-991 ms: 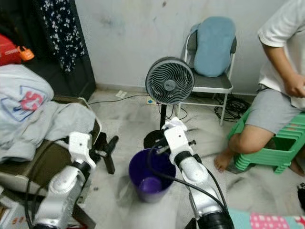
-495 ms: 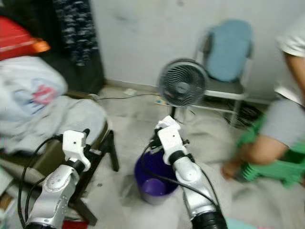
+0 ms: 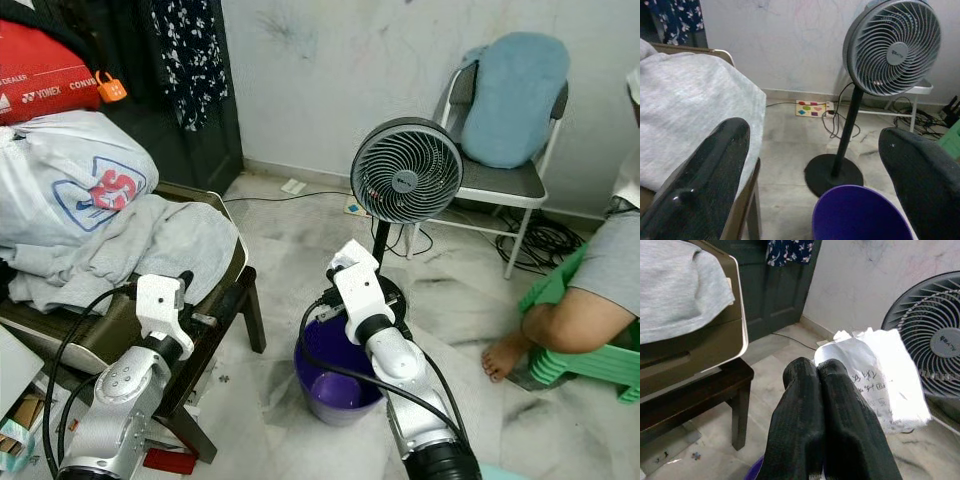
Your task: Clean up the room
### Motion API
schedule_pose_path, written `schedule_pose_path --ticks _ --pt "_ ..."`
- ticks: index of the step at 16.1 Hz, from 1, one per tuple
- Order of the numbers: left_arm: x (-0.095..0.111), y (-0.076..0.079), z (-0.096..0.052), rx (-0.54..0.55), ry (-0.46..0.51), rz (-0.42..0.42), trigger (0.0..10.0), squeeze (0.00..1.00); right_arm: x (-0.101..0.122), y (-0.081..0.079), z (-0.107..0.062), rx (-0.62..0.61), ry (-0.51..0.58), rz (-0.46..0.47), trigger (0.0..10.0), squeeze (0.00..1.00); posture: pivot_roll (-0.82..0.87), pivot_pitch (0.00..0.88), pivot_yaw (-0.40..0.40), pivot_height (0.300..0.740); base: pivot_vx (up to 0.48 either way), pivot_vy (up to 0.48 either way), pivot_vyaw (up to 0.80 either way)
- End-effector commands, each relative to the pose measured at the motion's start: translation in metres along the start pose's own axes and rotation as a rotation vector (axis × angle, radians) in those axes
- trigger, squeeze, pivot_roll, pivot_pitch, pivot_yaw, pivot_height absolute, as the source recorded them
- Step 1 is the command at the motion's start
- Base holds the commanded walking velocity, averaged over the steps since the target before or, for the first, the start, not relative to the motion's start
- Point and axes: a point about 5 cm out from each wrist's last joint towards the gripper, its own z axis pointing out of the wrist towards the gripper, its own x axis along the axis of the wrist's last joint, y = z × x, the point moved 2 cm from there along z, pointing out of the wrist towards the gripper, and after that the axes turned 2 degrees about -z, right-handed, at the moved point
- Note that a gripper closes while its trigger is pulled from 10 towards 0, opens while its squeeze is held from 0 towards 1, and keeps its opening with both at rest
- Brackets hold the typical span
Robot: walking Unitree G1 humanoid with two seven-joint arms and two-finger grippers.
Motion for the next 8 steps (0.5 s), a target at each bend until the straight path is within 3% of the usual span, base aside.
schedule_pose_path --ticks 1,4,8 --pt "0.0040 -0.0010 0.0013 -0.006 0.008 0.006 10.0 0.00 -0.0007 0.0001 0.0012 -0.007 -0.009 0.013 10.0 0.00 -0.11 0.000 -0.027 0.740 0.000 0.000 -0.48" --pt "0.0040 -0.0006 0.0016 -0.010 0.008 0.007 10.0 0.00 -0.0004 0.0003 0.0015 -0.009 -0.007 0.019 10.0 0.00 -0.11 0.000 -0.027 0.740 0.247 0.000 -0.80" --pt "0.0042 0.0003 0.0015 -0.014 0.011 0.006 10.0 0.00 -0.0004 0.0005 0.0017 -0.010 -0.007 0.018 10.0 0.00 -0.11 0.000 -0.027 0.740 0.273 0.000 0.00"
